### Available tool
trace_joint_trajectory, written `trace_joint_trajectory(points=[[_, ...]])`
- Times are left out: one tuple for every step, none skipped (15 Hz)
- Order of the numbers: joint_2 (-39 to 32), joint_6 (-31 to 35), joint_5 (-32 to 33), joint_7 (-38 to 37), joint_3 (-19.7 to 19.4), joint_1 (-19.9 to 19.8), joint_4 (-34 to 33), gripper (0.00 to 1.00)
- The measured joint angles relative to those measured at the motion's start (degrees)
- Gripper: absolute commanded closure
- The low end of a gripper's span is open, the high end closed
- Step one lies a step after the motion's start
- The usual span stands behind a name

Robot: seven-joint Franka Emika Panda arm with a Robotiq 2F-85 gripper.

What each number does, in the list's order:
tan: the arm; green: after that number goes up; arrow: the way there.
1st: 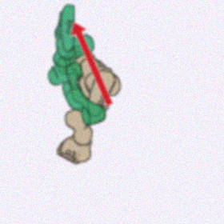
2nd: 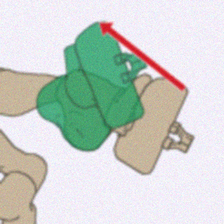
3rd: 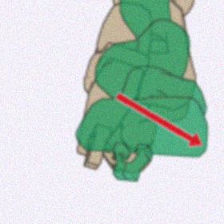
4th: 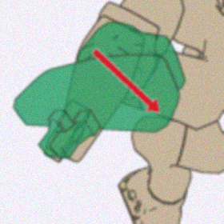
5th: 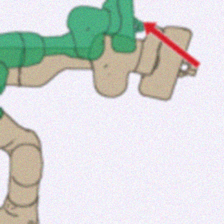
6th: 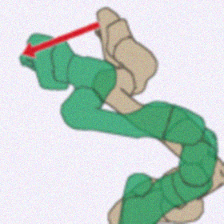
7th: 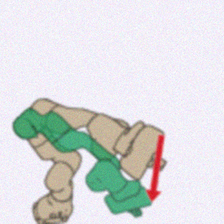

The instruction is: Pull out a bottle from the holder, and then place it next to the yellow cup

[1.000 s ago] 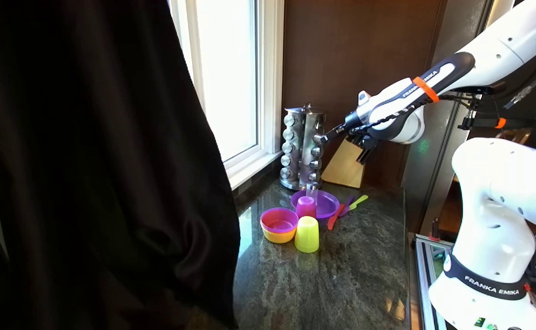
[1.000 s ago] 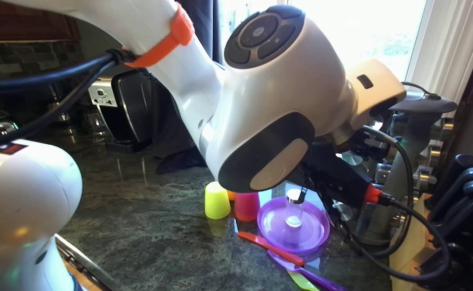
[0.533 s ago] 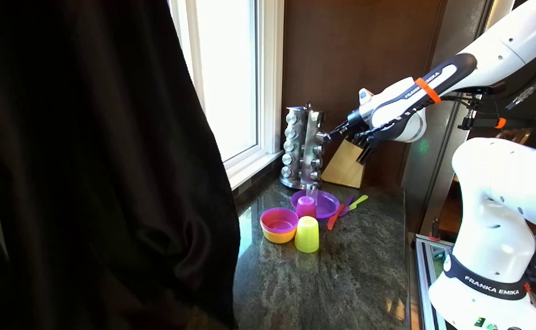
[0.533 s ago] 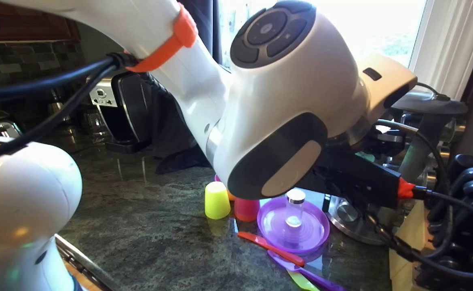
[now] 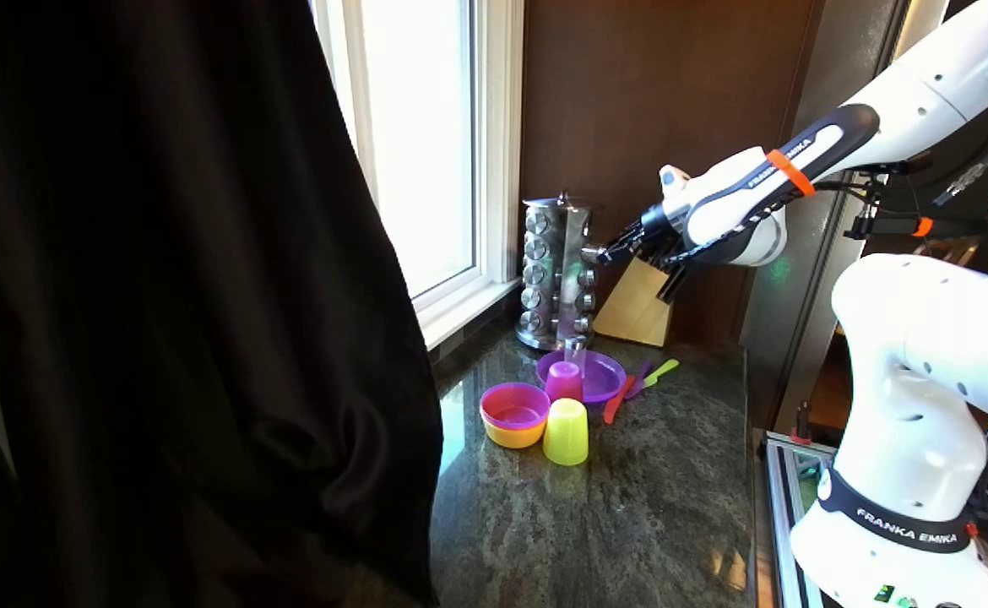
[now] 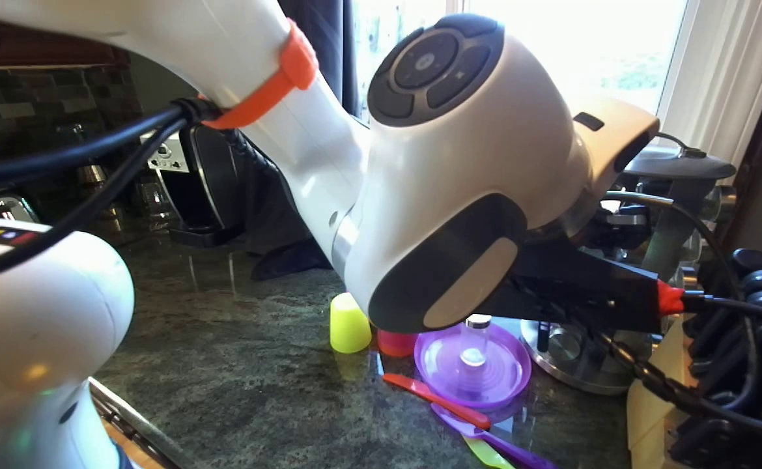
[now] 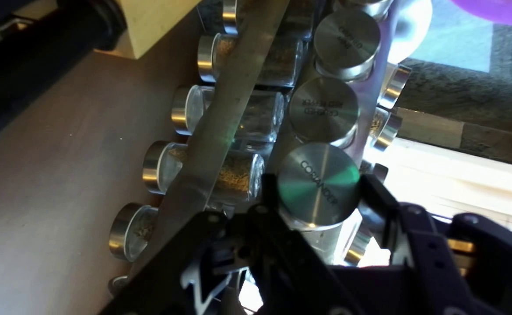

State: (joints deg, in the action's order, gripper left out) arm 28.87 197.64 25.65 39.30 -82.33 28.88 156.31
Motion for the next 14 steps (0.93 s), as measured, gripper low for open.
trace_joint_trajectory(points=[[0.00, 0.09, 0.00, 0.15, -0.13, 0.14, -0.03, 0.51], [0.00, 0.11, 0.00, 0.20, -0.19, 0.19, -0.05, 0.51], [0.00, 0.11, 0.00, 0.23, -0.21, 0.20, -0.07, 0.76], [0.00, 0.11, 0.01, 0.26, -0.22, 0.21, -0.07, 0.76], [0.00, 0.10, 0.00, 0.26, -0.10, 0.20, 0.07, 0.76], [-0.03, 0.09, 0.00, 0.22, 0.15, 0.15, 0.40, 0.76], [-0.10, 0.10, -0.03, 0.06, 0.48, 0.01, 0.90, 0.76], [-0.13, 0.10, -0.04, -0.37, 0.81, -0.04, 1.24, 0.76], [-0.14, 0.10, -0.20, -1.30, 1.00, -0.01, 1.22, 0.76], [-0.14, 0.10, -0.30, -2.55, 1.13, 0.11, 1.22, 0.76], [-0.15, 0.10, -0.35, -3.94, 1.27, 0.28, 1.23, 0.76], [-0.17, 0.10, -0.35, -5.21, 1.27, 0.46, 1.21, 0.76], [-0.21, 0.10, -0.35, -6.20, 1.27, 0.66, 1.21, 0.76], [-0.27, 0.10, -0.34, -6.98, 1.27, 0.83, 1.21, 0.76]])
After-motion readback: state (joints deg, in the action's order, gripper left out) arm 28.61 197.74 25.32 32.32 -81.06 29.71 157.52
